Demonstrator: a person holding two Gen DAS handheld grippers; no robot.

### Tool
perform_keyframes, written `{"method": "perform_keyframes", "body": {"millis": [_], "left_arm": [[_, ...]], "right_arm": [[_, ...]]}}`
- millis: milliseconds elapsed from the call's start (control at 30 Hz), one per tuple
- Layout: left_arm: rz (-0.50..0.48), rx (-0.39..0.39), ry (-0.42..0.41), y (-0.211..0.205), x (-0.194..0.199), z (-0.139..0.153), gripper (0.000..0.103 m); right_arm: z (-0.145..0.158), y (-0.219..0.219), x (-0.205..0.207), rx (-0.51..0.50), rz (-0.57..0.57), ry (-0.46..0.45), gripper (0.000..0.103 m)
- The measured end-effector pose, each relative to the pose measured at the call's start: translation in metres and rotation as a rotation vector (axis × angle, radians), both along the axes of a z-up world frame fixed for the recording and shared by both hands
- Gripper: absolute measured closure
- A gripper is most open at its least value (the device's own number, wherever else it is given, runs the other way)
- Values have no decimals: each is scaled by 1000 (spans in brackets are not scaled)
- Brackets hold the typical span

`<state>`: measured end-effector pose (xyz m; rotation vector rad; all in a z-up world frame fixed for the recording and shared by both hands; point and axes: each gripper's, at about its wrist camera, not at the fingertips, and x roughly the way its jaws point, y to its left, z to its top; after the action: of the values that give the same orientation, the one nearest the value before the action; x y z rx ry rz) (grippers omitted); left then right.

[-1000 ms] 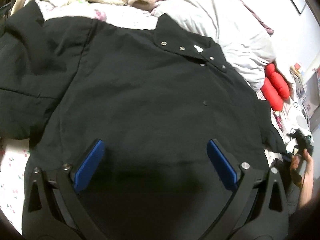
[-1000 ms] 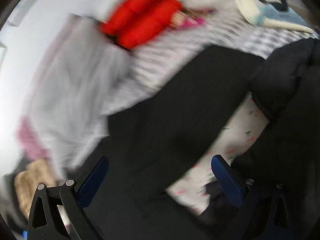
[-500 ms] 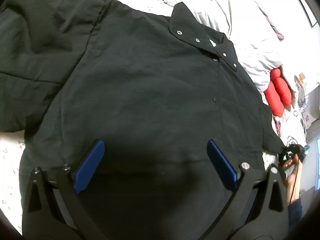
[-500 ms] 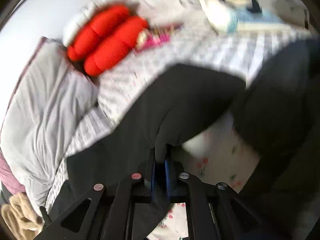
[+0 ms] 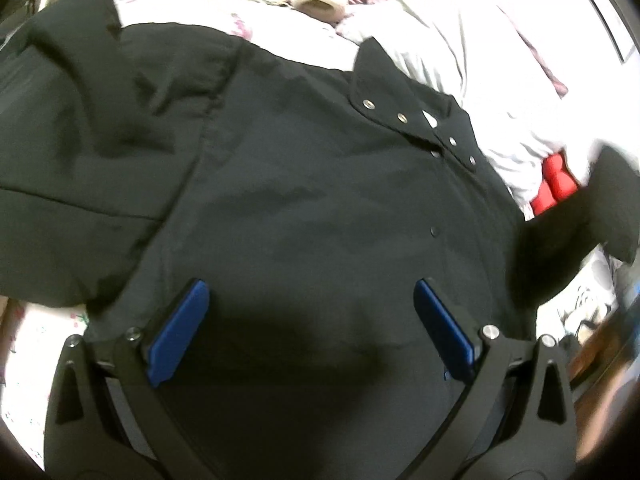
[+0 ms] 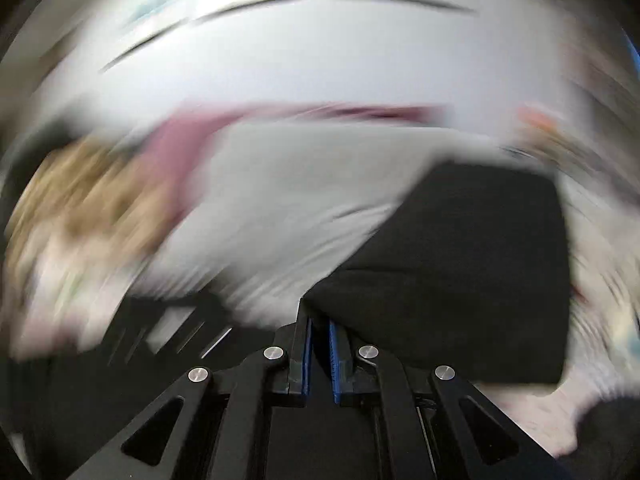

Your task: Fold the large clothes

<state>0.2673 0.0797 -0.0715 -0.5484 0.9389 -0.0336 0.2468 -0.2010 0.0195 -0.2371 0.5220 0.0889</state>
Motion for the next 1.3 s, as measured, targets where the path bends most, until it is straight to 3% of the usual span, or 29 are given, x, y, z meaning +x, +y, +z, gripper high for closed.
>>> {"method": "perform_keyframes", "body": {"millis": [67,133,167,200,400,600,633,667,733,867,1033,1167,1267,1300], "left_arm": [[17,-18,10,7,0,-2,1],[22,-30,15,10,0,-2,1],[21,-35,15,10,0,-1,1],[17,-39,11,9,-1,0,1],[-21,-28,-7,-1,1,4,1],[-15,-21,-25,3,-1,9,1],[-10,-27,-26,5,-1,10,1],[-5,-38,-24,7,-1,9,1],[-4,-47,-17,8,0,8,1],[-4,-47,-22,10,-1,11,1],[0,-25,-59,15,-6,23,1],[13,-32,-61,22,-11,29,1],[22,-32,-64,29,-17,35,1],[26,-32,-70,33,-21,38,1]], "right_arm": [[-58,28,4,-78,20,173,91],[-107,32,13,-66,16,344,87],[-128,30,17,-45,3,415,86],[-136,27,17,-48,-15,425,85],[-125,33,18,-51,-35,411,80],[-122,45,29,106,-28,466,74],[-119,53,25,94,-9,455,70],[-118,62,20,84,29,457,58],[-116,74,10,102,115,492,43],[-99,86,-19,200,221,511,43],[-80,71,-51,284,96,561,43],[-74,40,-82,467,20,594,38],[-86,36,-98,484,28,528,31],[-97,36,-101,468,11,550,31]]}}
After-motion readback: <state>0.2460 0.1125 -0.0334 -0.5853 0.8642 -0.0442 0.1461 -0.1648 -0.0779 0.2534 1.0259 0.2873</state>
